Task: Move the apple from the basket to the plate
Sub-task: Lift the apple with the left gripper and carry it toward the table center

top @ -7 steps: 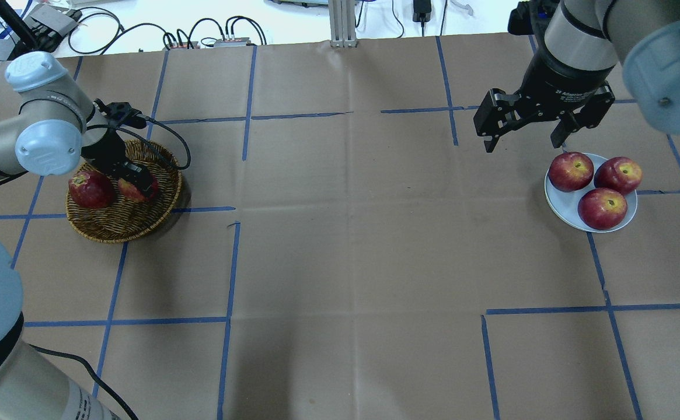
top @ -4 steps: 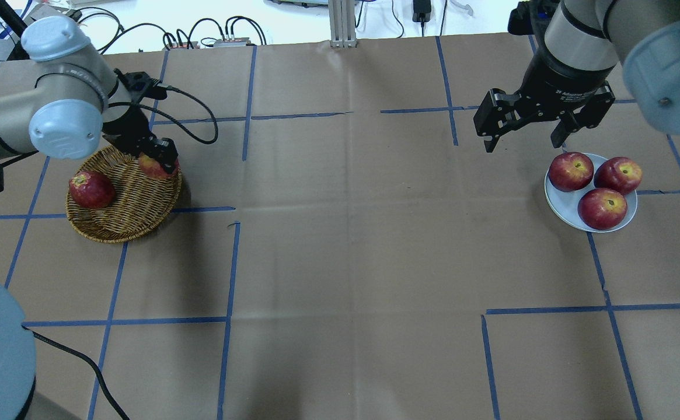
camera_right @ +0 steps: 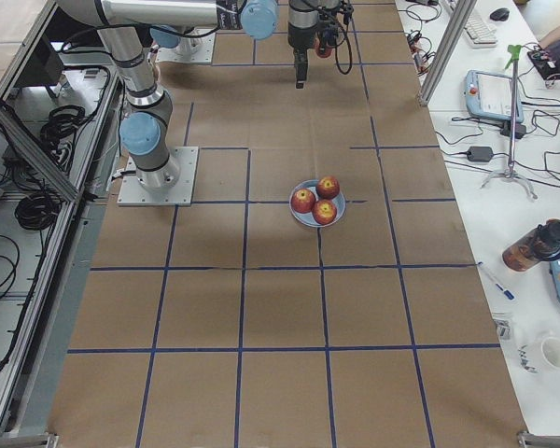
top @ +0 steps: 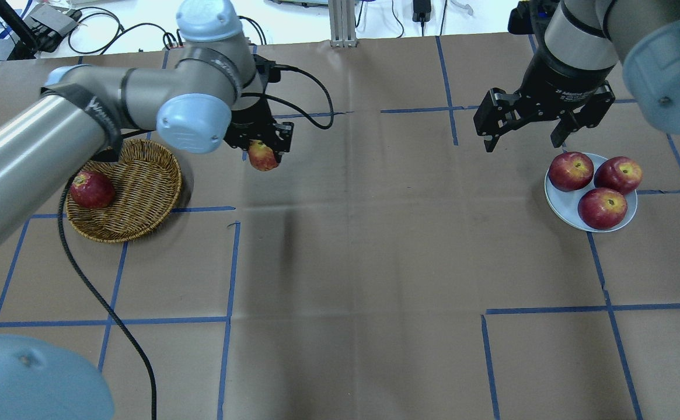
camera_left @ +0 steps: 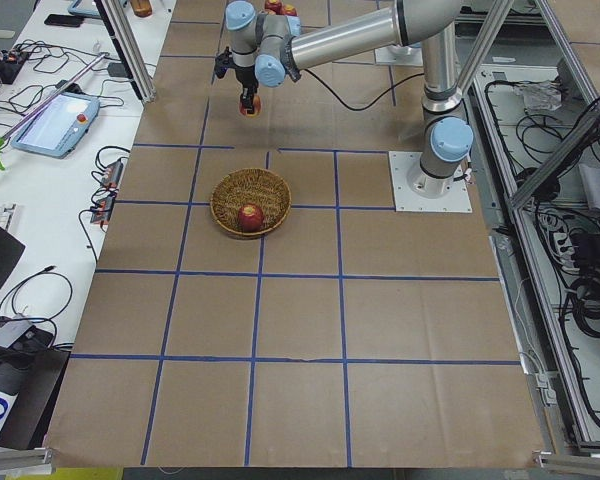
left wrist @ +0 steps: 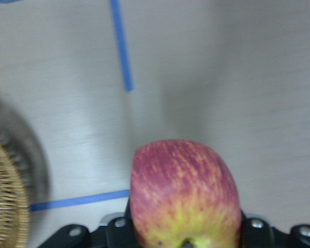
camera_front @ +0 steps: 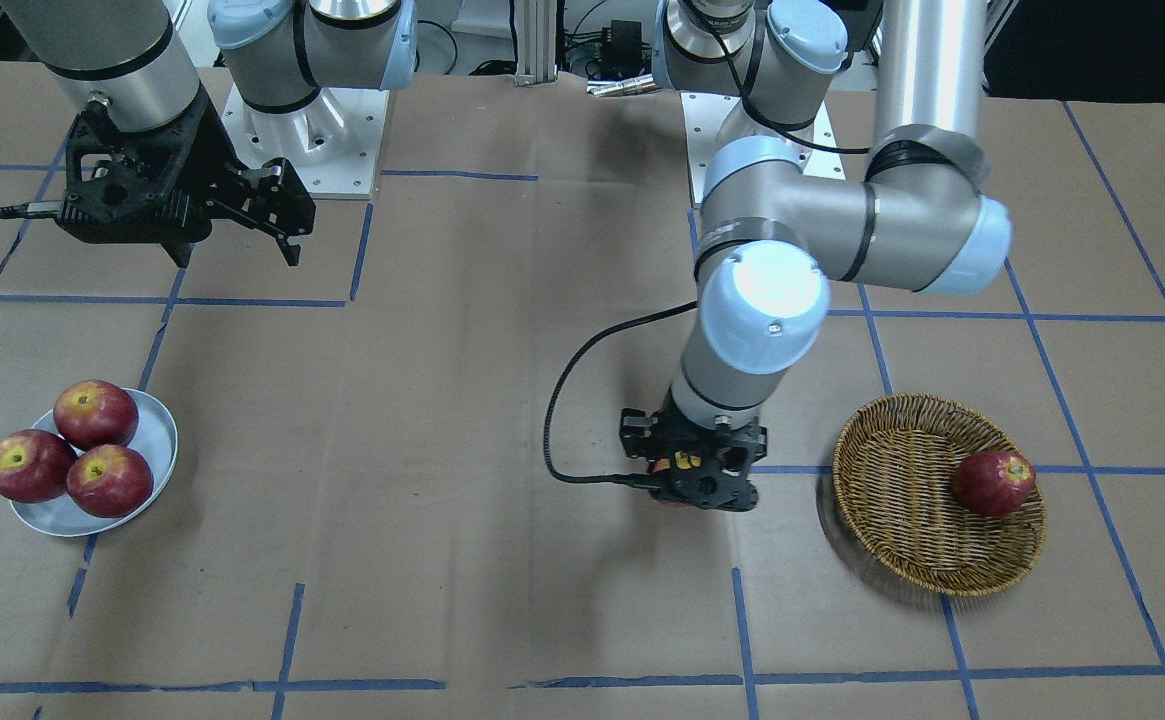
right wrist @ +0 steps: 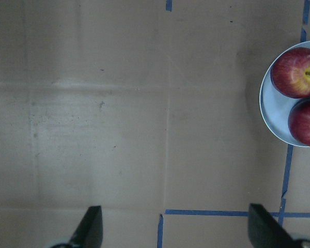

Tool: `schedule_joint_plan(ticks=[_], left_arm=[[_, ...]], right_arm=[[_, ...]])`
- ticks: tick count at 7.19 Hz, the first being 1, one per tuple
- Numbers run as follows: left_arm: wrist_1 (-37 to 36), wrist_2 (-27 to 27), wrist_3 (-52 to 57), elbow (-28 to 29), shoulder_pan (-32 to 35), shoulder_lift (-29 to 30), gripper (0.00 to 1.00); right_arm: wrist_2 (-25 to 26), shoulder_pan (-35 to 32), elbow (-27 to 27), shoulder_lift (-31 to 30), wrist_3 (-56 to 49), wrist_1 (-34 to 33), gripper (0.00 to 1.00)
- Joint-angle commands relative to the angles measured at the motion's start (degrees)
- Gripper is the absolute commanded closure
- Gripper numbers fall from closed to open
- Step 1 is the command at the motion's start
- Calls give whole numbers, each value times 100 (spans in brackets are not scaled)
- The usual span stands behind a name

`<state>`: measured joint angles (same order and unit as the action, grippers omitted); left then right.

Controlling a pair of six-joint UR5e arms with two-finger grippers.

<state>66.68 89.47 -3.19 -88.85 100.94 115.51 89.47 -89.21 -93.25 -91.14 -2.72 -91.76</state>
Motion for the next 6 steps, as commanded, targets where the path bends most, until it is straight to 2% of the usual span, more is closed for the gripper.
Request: schedule_joint_plan(ticks=[1, 2, 6], left_arm=[[-32, -26, -778, 681, 759, 715, 57], [-23, -26, -806, 937, 996, 1014, 57], [-32, -34, -718, 860, 1068, 1263, 56]], right_arm=[[0, 0, 0, 0, 0, 0, 0], [0, 0, 0, 0, 0, 0, 0], [0, 0, 0, 0, 0, 0, 0]])
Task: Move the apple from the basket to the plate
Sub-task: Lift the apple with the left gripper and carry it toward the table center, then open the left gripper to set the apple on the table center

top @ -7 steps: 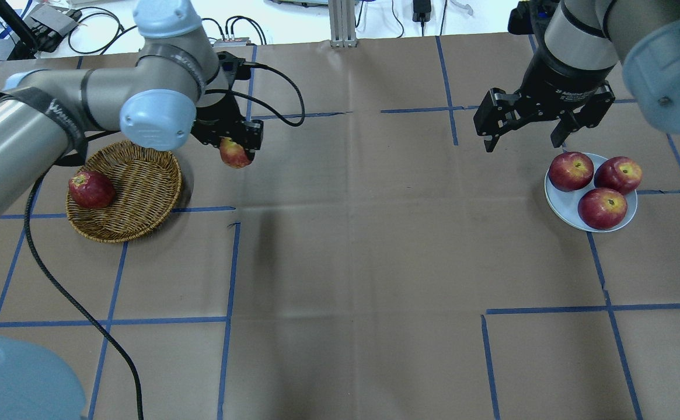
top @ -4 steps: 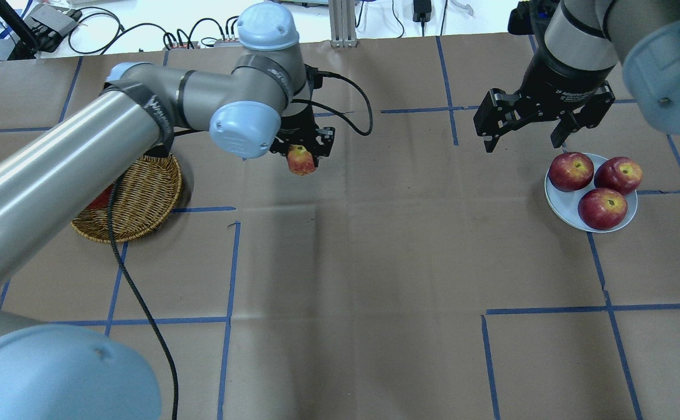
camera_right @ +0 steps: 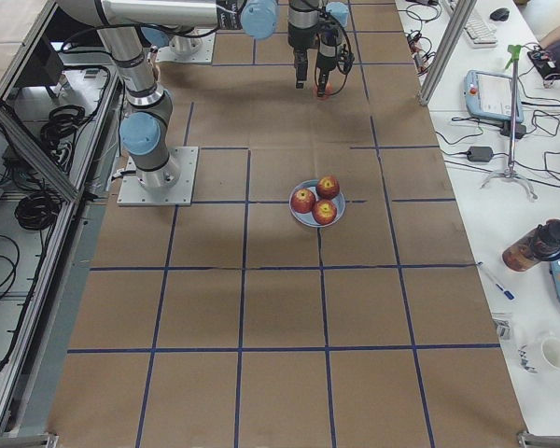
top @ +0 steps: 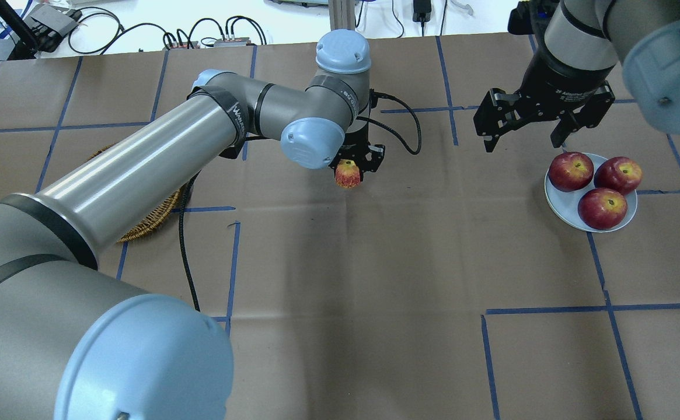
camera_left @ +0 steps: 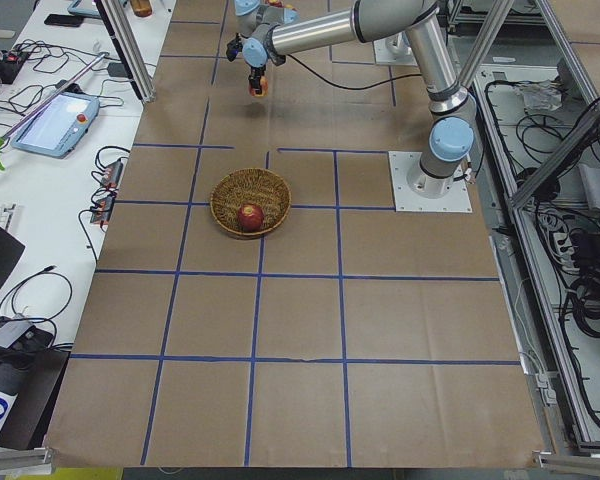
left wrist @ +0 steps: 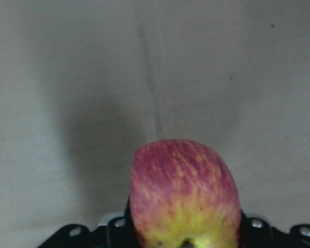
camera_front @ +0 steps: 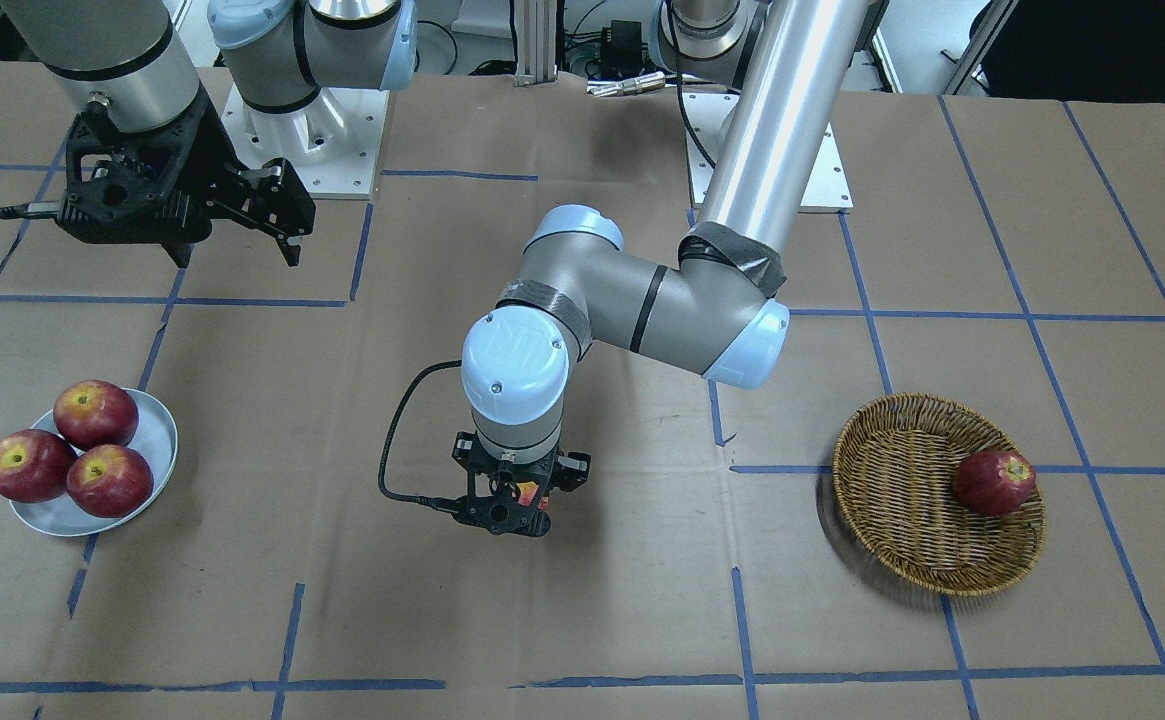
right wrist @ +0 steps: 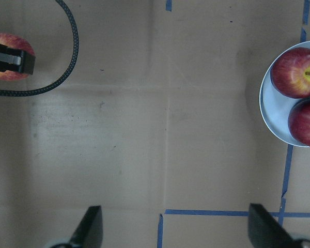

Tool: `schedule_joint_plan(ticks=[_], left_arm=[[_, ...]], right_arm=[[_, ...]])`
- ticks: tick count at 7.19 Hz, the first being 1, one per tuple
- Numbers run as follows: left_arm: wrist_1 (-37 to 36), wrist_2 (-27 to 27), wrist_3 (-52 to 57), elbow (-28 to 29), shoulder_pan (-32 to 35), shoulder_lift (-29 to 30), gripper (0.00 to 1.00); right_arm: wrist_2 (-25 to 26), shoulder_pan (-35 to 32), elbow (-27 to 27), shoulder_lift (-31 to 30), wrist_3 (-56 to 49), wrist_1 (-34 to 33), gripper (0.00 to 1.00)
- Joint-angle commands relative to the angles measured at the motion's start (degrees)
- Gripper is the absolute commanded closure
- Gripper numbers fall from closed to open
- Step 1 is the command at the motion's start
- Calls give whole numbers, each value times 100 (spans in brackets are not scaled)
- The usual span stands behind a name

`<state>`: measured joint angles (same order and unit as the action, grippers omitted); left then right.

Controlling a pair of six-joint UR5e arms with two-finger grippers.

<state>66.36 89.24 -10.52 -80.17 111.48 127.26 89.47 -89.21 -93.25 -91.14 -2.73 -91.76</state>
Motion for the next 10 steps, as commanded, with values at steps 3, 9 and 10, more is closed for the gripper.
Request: schedule_joint_plan(ticks=[3, 9, 10], left_arm=[[9, -12, 23, -34, -3, 132, 45], [778, -100, 267, 159, -414, -725, 1], [1017, -65, 513, 142, -617, -1147, 1]], right_arm=[[0, 0, 0, 0, 0, 0, 0], [0, 0, 0, 0, 0, 0, 0], [0, 0, 0, 0, 0, 0, 0]])
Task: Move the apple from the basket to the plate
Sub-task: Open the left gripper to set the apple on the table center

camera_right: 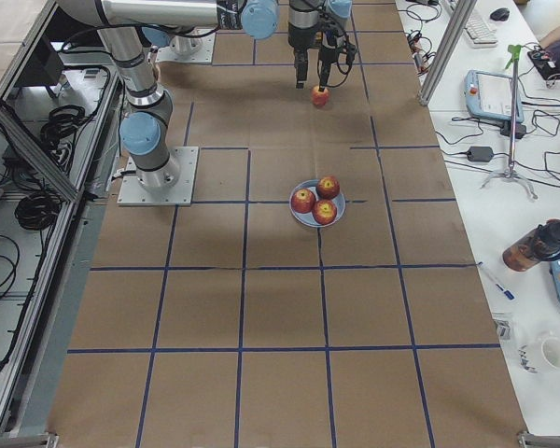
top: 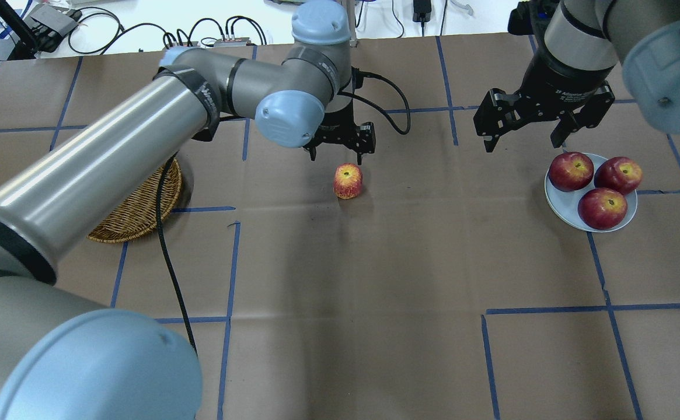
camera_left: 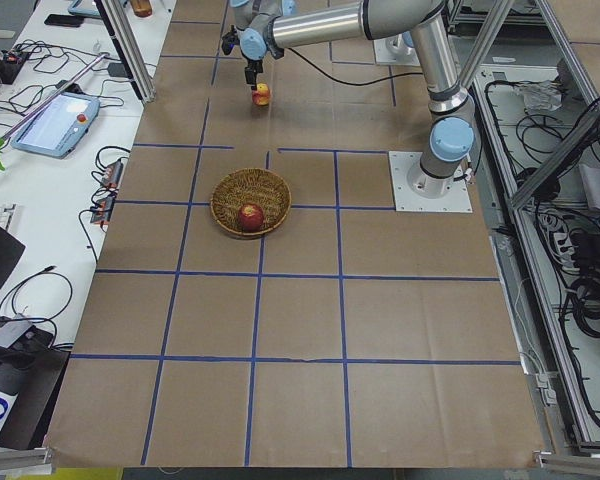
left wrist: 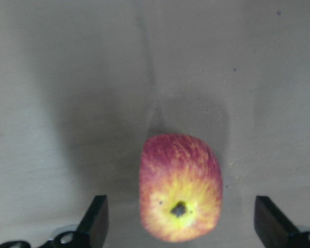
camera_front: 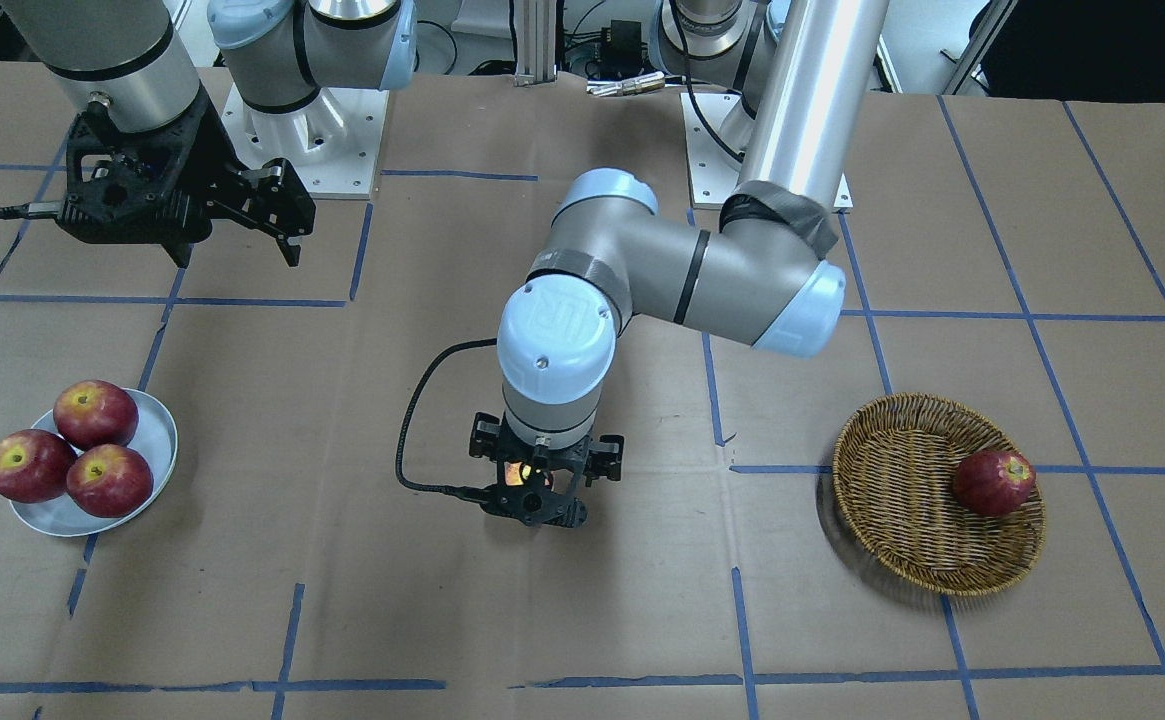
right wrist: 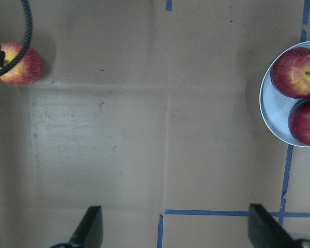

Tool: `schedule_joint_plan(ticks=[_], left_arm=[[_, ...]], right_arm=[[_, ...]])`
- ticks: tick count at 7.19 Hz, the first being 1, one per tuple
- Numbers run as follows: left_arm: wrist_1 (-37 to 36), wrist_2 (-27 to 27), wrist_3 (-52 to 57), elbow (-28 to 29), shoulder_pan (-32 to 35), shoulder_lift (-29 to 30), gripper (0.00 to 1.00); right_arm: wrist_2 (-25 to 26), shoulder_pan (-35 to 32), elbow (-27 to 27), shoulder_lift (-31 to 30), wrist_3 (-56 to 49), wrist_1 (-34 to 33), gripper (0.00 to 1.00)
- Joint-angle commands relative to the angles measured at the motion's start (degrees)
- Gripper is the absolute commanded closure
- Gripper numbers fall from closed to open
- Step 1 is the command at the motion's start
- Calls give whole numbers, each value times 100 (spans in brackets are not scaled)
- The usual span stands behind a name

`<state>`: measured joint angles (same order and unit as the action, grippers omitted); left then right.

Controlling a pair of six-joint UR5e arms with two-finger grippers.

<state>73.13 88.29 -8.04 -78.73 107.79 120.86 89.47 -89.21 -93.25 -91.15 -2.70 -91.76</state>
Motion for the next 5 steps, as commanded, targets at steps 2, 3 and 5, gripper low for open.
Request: schedule_joint_plan(ticks=[2, 3, 5], left_arm=[[1426, 65, 1168, -159, -922, -1481, 1], [1885, 65, 1721, -265, -1318, -2008, 1], [2502, 65, 1850, -659, -1707, -2950, 1]], right_arm=[[0, 0, 8, 0, 6, 0, 0], [9, -9, 17, 0, -2, 0, 0], [61, -35, 96, 18, 6, -26, 0]])
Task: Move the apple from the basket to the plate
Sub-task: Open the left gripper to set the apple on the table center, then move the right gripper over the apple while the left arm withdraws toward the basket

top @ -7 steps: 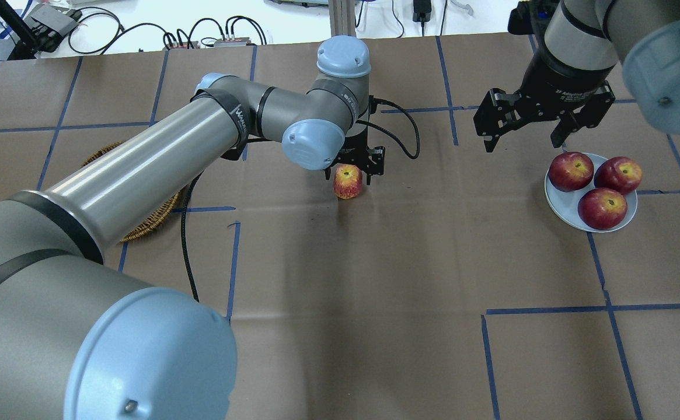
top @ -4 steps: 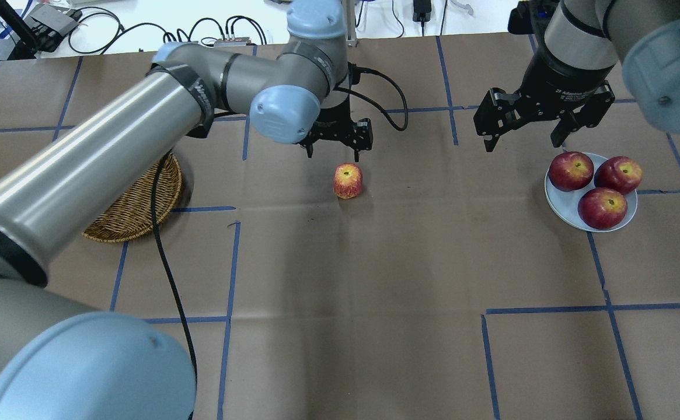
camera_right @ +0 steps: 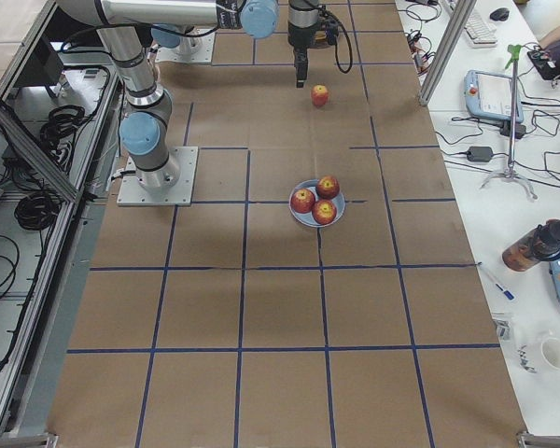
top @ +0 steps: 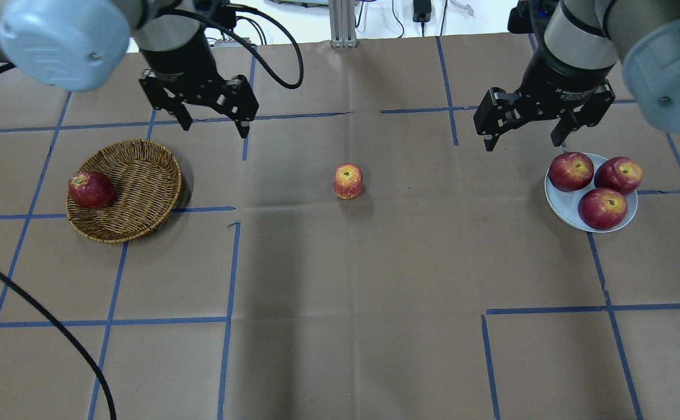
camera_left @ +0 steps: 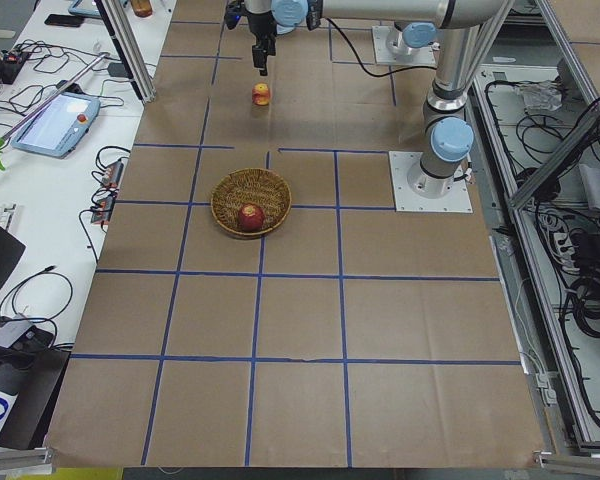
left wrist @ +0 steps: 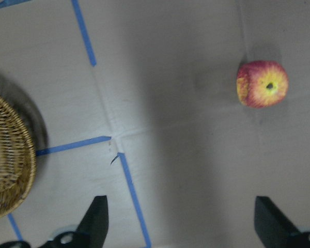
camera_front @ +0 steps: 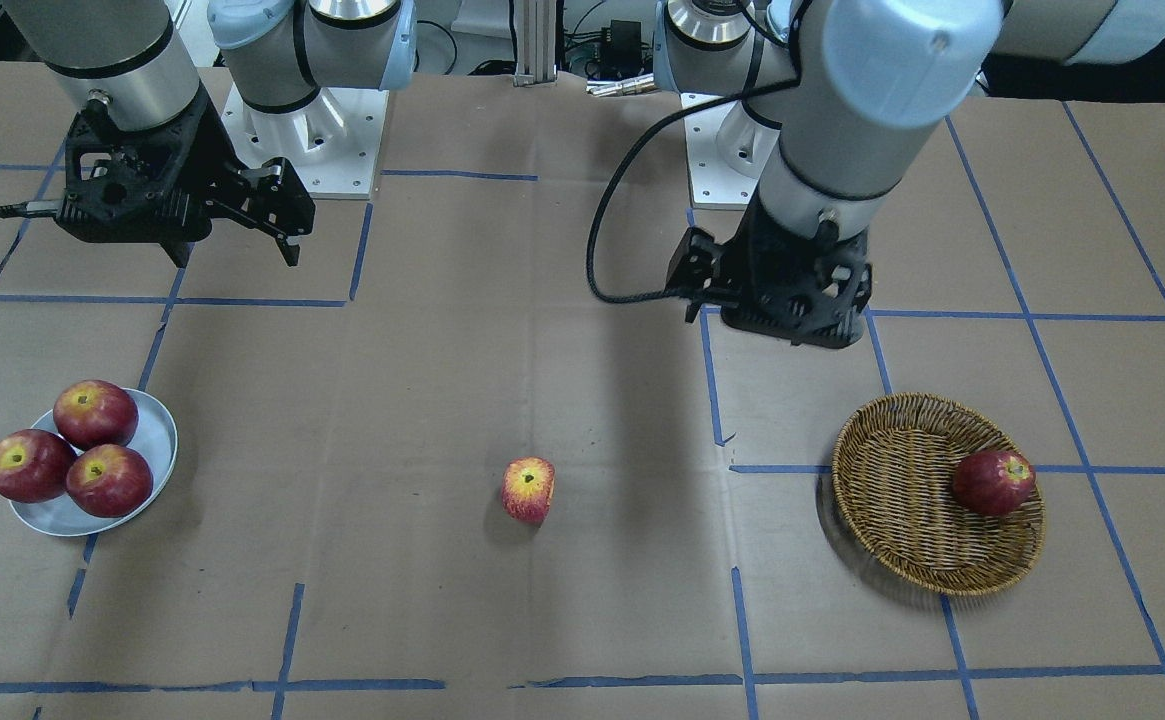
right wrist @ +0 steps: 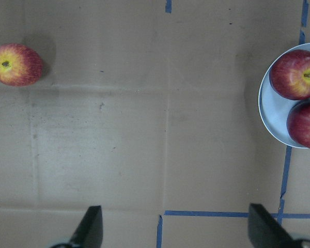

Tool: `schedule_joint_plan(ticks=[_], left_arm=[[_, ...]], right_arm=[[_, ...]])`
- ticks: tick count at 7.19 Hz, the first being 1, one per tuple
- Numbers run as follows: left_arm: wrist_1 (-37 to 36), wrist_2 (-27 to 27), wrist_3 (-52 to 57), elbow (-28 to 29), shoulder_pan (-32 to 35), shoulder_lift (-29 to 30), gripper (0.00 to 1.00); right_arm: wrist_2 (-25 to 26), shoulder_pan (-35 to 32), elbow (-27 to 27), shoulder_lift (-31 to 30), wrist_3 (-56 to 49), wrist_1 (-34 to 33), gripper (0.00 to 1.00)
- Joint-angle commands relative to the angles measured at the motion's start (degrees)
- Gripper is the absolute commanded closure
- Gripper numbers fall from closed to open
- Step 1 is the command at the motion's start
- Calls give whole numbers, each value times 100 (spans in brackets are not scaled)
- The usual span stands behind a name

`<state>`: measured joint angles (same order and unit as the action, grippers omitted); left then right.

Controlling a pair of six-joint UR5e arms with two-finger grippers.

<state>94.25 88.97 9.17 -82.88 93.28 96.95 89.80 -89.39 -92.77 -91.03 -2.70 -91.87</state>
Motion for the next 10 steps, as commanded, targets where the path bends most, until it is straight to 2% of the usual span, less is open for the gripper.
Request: schedule_joint_plan(ticks=[1, 2, 3, 4, 5, 8, 10], left_arm=[[349, -72, 147, -550, -354, -642, 1], [375, -99, 164, -640, -459, -616, 1], [366, -21, 147, -633, -495, -738, 1], [331, -46, 77, -511, -478, -800, 1], [305, -46, 59, -579, -478, -836, 1], [164, -20, 76, -615, -478, -889, 2], [164, -46, 68, -624, -478, -897, 2]], right_arm=[[-6, -86, 187, 93, 154, -15, 0], [-32, -235, 380, 407, 782, 2, 0], [-6, -741, 600, 793, 1145, -198, 0], [29, -1242, 663, 1162, 1618, -522, 0], [38, -1613, 637, 1575, 2032, -1125, 0], [47, -2063, 567, 2438, 2625, -2130, 0], [64, -2135, 357, 2904, 2764, -3122, 0]])
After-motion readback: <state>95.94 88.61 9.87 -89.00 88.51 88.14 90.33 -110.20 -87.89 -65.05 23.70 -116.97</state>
